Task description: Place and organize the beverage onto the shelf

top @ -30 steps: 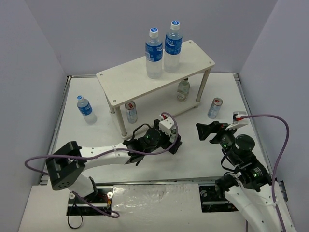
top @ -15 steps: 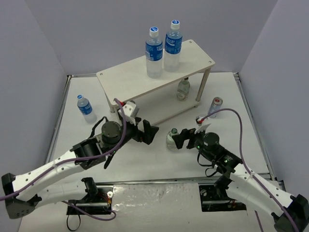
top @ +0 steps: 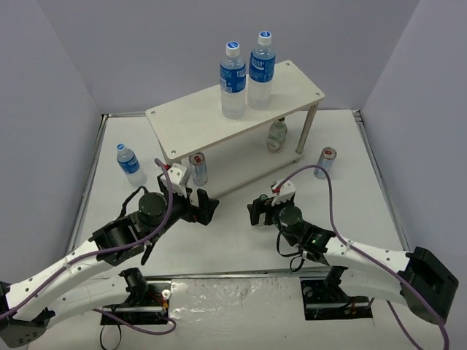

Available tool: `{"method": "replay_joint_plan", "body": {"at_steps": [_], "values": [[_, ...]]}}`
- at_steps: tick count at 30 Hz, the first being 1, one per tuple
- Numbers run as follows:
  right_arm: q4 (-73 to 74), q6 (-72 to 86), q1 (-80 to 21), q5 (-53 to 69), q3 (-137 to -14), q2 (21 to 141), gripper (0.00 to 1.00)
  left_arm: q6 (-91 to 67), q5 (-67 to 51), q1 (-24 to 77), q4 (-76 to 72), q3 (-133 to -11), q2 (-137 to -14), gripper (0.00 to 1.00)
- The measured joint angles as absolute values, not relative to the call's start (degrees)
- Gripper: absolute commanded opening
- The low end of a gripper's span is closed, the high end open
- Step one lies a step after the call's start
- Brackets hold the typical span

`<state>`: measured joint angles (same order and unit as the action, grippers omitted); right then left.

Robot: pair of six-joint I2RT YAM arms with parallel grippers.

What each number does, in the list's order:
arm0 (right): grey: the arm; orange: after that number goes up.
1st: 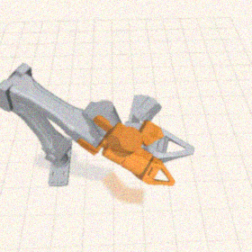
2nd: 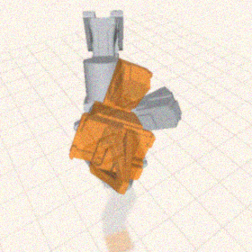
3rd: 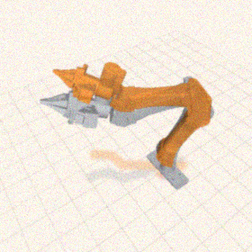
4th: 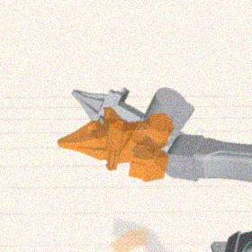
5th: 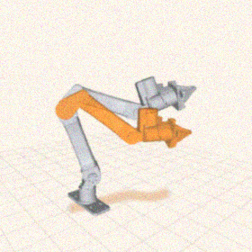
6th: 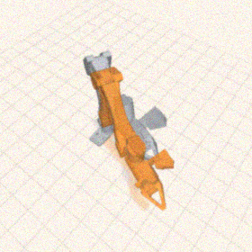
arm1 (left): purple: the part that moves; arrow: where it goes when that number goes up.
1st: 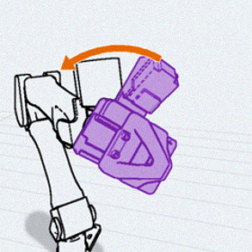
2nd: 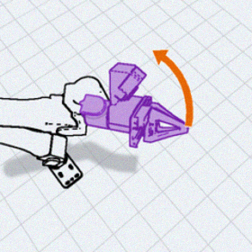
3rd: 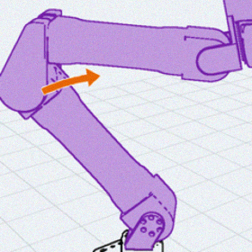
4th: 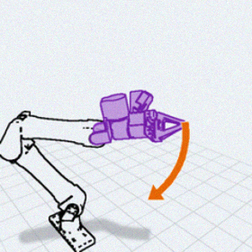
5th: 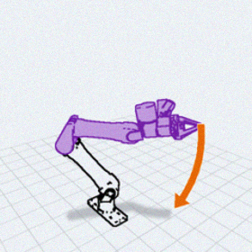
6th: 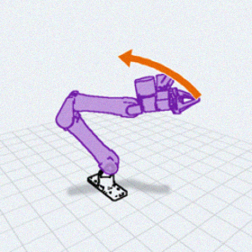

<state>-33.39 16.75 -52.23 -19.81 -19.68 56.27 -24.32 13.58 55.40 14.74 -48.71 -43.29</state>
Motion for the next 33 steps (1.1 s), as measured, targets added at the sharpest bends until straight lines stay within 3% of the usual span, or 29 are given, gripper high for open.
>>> {"method": "replay_joint_plan", "body": {"at_steps": [5, 13, 19, 26, 33], "values": [[-40.1, 16.2, -53.3, -21.3, -16.5, 63.4, 0.80, -24.3, 13.4, 54.9, 15.9, -48.0, -42.5, 0.94], [-45.6, 16.4, -56.4, -26.3, -12.9, 63.9, 0.74, -24.3, 13.4, 53.8, 16.0, -47.8, -41.6, 0.94], [-47.5, 15.9, -56.4, -27.6, -12.6, 64.6, 0.48, -24.3, 13.1, 53.4, 15.6, -46.7, -41.9, 0.94], [-46.3, 15.2, -56.4, -28.5, -13.1, 64.5, 0.00, -24.3, 12.9, 53.2, 15.5, -45.8, -41.4, 0.94], [-37.5, 11.9, -56.3, -30.1, -18.2, 63.9, 0.00, -24.2, 13.2, 53.2, 16.5, -44.7, -37.7, 0.94]]}}
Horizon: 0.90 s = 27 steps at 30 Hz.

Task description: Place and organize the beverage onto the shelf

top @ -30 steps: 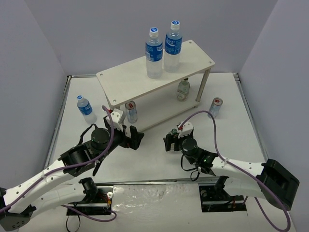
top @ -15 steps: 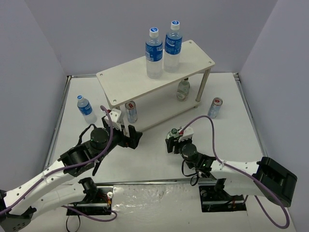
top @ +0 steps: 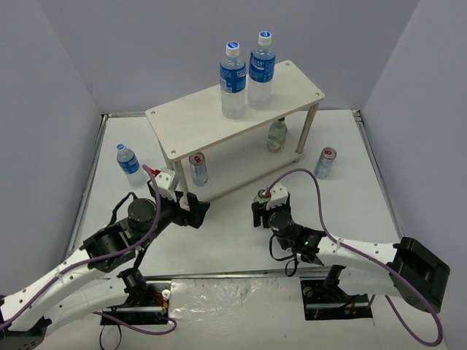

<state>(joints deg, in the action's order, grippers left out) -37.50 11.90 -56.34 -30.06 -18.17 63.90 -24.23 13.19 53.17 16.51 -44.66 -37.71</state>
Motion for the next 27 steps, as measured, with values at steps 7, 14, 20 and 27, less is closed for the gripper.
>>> {"method": "replay_joint_plan", "body": {"at_steps": [7, 14, 20, 27], "values": [[-32.9, 9.0, -55.9, -30.3, -27.5, 64.8, 0.00, -24.0, 13.6, 53.2, 18.8, -44.8, -35.1, 0.94], [-32.9, 8.3, -50.4, -27.0, -37.2, 70.7, 0.00, -24.1, 13.6, 53.2, 20.0, -44.7, -31.4, 0.94], [-33.1, 8.0, -44.1, -23.9, -42.6, 78.6, 0.00, -24.1, 13.3, 53.1, 19.9, -44.6, -30.3, 0.94], [-33.5, 7.8, -42.3, -21.1, -47.2, 85.4, 0.00, -24.1, 13.1, 53.1, 20.4, -44.2, -30.2, 0.94]]}}
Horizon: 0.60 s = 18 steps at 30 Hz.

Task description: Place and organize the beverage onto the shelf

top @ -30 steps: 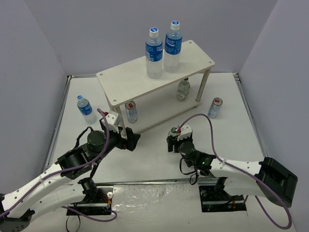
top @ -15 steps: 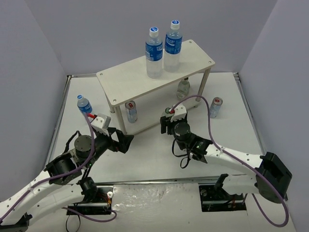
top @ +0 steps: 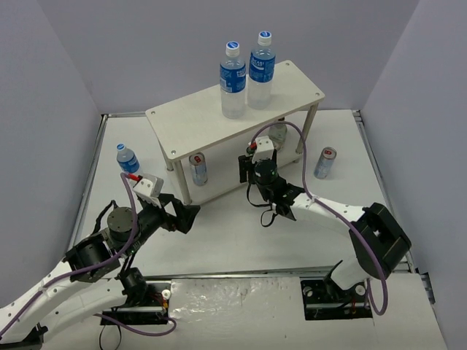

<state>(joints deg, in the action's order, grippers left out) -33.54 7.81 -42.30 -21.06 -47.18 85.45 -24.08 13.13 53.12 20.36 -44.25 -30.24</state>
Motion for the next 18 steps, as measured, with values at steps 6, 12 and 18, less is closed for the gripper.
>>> {"method": "replay_joint_plan", "body": {"at_steps": [6, 12, 18], "values": [[-37.4, 8.7, -40.9, -19.5, -48.0, 88.2, 0.00, -24.1, 13.2, 53.1, 20.5, -44.2, -28.3, 0.94], [-41.3, 9.7, -39.3, -19.0, -49.1, 91.3, 0.00, -24.1, 13.2, 53.1, 20.6, -44.2, -27.6, 0.94], [-43.5, 10.4, -38.1, -19.0, -50.9, 94.1, 0.16, -24.1, 13.2, 53.1, 20.9, -44.2, -27.6, 0.94]]}}
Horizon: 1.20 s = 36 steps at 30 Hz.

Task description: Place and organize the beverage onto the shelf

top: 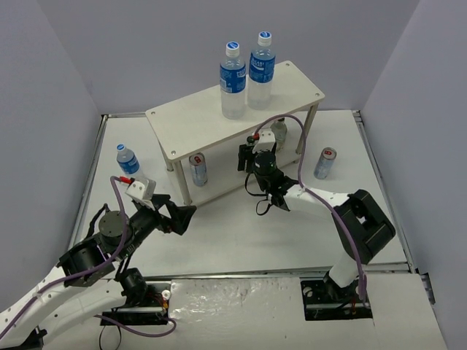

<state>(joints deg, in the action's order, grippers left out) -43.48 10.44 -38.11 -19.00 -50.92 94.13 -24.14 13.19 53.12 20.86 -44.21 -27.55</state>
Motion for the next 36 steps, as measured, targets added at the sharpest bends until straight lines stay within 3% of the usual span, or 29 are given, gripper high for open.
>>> {"method": "replay_joint_plan", "body": {"at_steps": [2, 6, 15, 24, 36], "values": [[-43.5, 10.4, -37.8, -19.0, -51.4, 94.5, 0.20, -24.2, 13.2, 53.1, 20.9, -44.2, -27.4, 0.94], [-43.1, 10.4, -37.1, -19.0, -52.3, 95.3, 0.51, -24.3, 13.2, 53.1, 20.9, -44.2, -26.7, 0.94], [-40.9, 10.7, -37.1, -18.5, -53.6, 95.5, 0.72, -24.3, 13.6, 53.1, 21.3, -44.1, -26.0, 0.94], [-37.4, 11.9, -37.6, -18.6, -54.0, 94.2, 0.78, -24.3, 13.7, 53.1, 21.7, -44.1, -25.6, 0.94], [-35.6, 13.9, -39.5, -21.6, -54.0, 93.7, 0.70, -24.7, 13.8, 53.1, 22.2, -44.1, -25.5, 0.94]]}}
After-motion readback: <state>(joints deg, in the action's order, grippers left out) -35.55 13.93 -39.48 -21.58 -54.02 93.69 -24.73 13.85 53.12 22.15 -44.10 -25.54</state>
